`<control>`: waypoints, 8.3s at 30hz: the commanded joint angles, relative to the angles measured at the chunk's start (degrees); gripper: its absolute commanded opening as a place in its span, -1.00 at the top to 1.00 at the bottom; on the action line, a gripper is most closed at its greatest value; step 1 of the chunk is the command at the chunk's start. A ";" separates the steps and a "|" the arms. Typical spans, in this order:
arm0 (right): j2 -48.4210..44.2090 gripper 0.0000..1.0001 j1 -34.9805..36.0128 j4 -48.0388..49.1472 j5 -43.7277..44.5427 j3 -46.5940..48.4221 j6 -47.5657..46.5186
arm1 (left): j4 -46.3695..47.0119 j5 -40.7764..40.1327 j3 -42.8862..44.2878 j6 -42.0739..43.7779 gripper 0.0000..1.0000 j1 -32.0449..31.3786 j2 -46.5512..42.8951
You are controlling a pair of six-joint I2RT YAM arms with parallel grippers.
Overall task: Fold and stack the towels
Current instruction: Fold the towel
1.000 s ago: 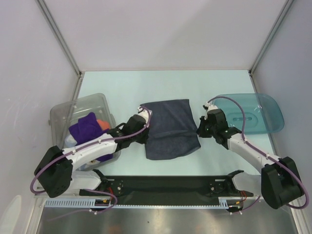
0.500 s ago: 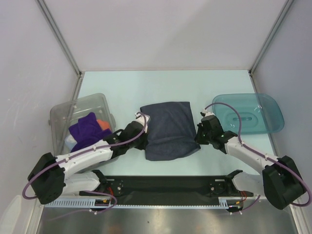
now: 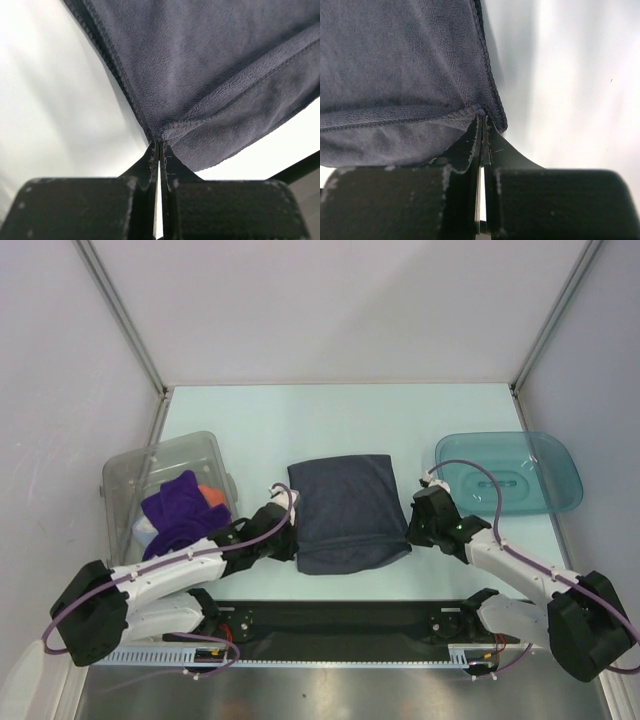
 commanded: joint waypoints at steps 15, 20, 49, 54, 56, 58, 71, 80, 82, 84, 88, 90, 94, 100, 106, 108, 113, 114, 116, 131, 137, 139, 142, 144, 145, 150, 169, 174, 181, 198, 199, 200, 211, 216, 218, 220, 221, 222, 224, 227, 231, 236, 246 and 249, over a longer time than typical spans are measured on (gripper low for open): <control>-10.99 1.00 0.88 -6.96 1.07 -1.33 6.48 | -0.61 2.38 -3.20 -8.54 0.99 -4.13 -9.52; -10.03 1.00 0.96 -4.15 -0.17 -4.50 7.45 | 2.04 3.27 -6.30 -9.25 0.99 -5.80 -9.96; -7.39 0.41 3.60 -10.12 -1.93 4.63 8.25 | -4.29 2.31 4.33 -8.89 -0.38 -9.23 -6.81; -5.90 0.42 5.36 -8.98 -3.15 4.64 8.24 | -3.67 0.55 4.25 -10.03 -0.34 -9.06 1.27; -5.46 0.42 6.59 -8.89 -3.16 3.14 9.12 | -3.32 0.37 3.73 -10.47 -0.34 -9.14 2.69; -5.63 0.42 7.46 -9.50 -2.46 1.13 9.91 | -3.75 -0.24 3.37 -11.35 -0.33 -9.14 4.19; -12.75 0.37 8.70 -11.62 -2.89 -5.74 15.45 | -12.29 -3.94 4.42 -14.70 -0.30 -9.14 2.35; -9.77 0.38 8.79 -12.67 0.36 1.20 12.12 | -3.50 2.48 0.91 -14.96 -0.33 -9.14 2.42; -8.71 0.38 8.88 -11.35 -0.17 0.68 11.76 | -3.76 2.13 0.91 -15.39 -0.29 -9.14 5.40; -6.96 0.38 8.79 -9.33 -0.87 -0.99 11.59 | -3.76 1.52 0.47 -15.92 -0.13 -9.14 6.82; -6.59 0.38 9.31 -8.09 -1.92 -4.76 13.42 | -5.33 -0.32 0.38 -17.06 0.62 -9.14 10.25; -8.00 0.38 10.28 -8.88 -2.01 -6.26 14.66 | -7.88 -1.47 0.64 -17.42 0.99 -9.14 10.60; -12.22 0.33 11.16 -11.16 -1.75 -5.22 16.07 | -13.15 -3.76 2.92 -17.51 1.00 -9.06 8.59; -7.93 0.10 10.46 -11.09 0.45 6.72 8.18 | -27.65 -11.49 16.80 -13.04 -0.48 -8.36 6.83; 10.51 -0.06 3.27 -4.95 -6.83 28.16 -15.37 | -21.96 -6.93 27.79 0.56 -0.55 2.62 8.48; 18.75 -0.10 -1.83 -4.49 -14.62 35.43 -22.30 | -17.92 -4.91 31.21 7.32 -0.52 8.50 10.42; 34.07 -0.12 -9.74 -11.51 -22.74 50.31 -31.99 | -13.43 4.13 38.86 18.16 -0.45 19.66 19.80; 37.75 -0.15 -10.28 -12.48 -23.63 54.08 -35.58 | -13.43 5.89 41.58 20.87 -0.45 20.64 21.40; 40.84 -0.18 -11.51 -14.07 -26.34 56.65 -38.67 | -14.73 9.05 44.75 22.56 -0.43 23.10 27.18; 63.79 -0.17 -17.31 -28.66 -36.73 75.20 -59.51 | -17.38 13.99 56.54 30.13 -0.34 27.68 48.74; 67.14 0.10 -19.07 -29.19 -37.69 76.26 -60.22 | -18.78 13.21 57.77 34.07 -0.35 29.00 50.77; 67.58 0.40 -19.60 -28.40 -38.23 76.00 -60.22 | -19.40 13.38 58.30 35.05 -0.35 29.35 51.47; 67.84 0.66 -20.21 -27.70 -38.40 76.00 -60.31 | -20.28 14.95 59.44 35.67 -0.35 29.79 52.96; 68.02 0.79 -20.48 -27.52 -38.49 76.35 -60.40 | -20.46 15.92 59.53 36.28 -0.34 29.88 53.67; 68.11 0.81 -20.57 -27.69 -38.66 76.70 -60.40 | -20.28 16.01 59.45 36.46 -0.34 29.88 53.84; 67.76 0.24 -20.74 -28.04 -38.49 77.41 -60.57 | -20.81 16.89 60.41 37.77 -0.32 29.88 55.34; 72.32 0.10 -20.65 -32.26 -41.65 83.91 -64.09 | -21.42 19.71 61.99 39.97 0.07 30.05 59.03; 73.12 0.12 -20.66 -32.35 -41.56 83.82 -64.62 | -21.42 19.35 62.26 39.89 0.17 30.58 59.21; 73.03 0.67 -21.18 -31.12 -41.13 83.56 -64.00 | -21.77 20.85 63.13 39.88 0.85 31.37 59.30; 71.89 1.00 -21.45 -29.81 -41.48 82.42 -62.68 | -20.63 21.02 63.66 38.74 0.99 31.46 57.62; 71.54 1.00 -21.45 -29.37 -41.22 81.98 -62.51 | -20.89 20.94 64.10 38.39 1.00 31.46 57.80; 70.67 1.00 -21.45 -28.49 -40.87 81.37 -62.07 | -21.33 21.46 64.80 38.39 0.99 31.46 57.80; 54.85 1.00 -21.53 -12.41 -31.73 73.81 -53.38 | -18.35 13.12 66.73 37.16 0.99 31.37 46.74; 47.55 1.00 -21.53 -5.55 -30.93 72.66 -49.33 | -20.19 11.45 71.48 38.65 0.99 30.85 40.32; 44.39 1.00 -21.53 -3.97 -30.93 72.40 -47.93 | -21.33 9.78 73.15 39.97 0.99 30.50 38.13; 40.71 1.00 -21.45 -2.30 -30.14 72.05 -47.22 | -22.21 8.55 74.29 40.93 0.99 29.79 36.71; 39.47 1.00 -21.45 -1.86 -29.70 71.52 -46.78 | -23.00 7.59 75.08 41.37 0.99 29.18 35.23; 38.06 1.00 -21.53 -1.42 -29.61 71.17 -46.60 | -23.35 6.88 75.44 41.64 0.99 28.83 34.52; 33.86 1.00 -21.45 -0.63 -29.26 70.03 -46.34 | -24.06 3.74 76.05 42.96 0.99 27.95 32.07; 28.15 1.00 -21.36 -0.36 -29.52 68.62 -45.72 | -24.59 1.44 75.79 44.10 0.99 25.50 28.81; 20.14 1.00 -20.31 -1.24 -27.95 63.63 -45.46 | -25.99 0.81 75.44 44.10 0.99 23.21 24.50; 8.98 1.00 -18.29 -4.93 -26.19 58.17 -44.67 | -30.03 -1.99 73.51 43.40 0.99 19.26 17.30; -9.23 1.00 -8.27 -13.19 -20.65 49.82 -40.89 | -40.23 -2.44 69.65 37.44 0.99 11.25 6.91; -10.55 1.00 -7.47 -10.83 -19.24 42.80 -38.78 | -39.53 -2.88 64.03 34.80 0.99 11.42 7.61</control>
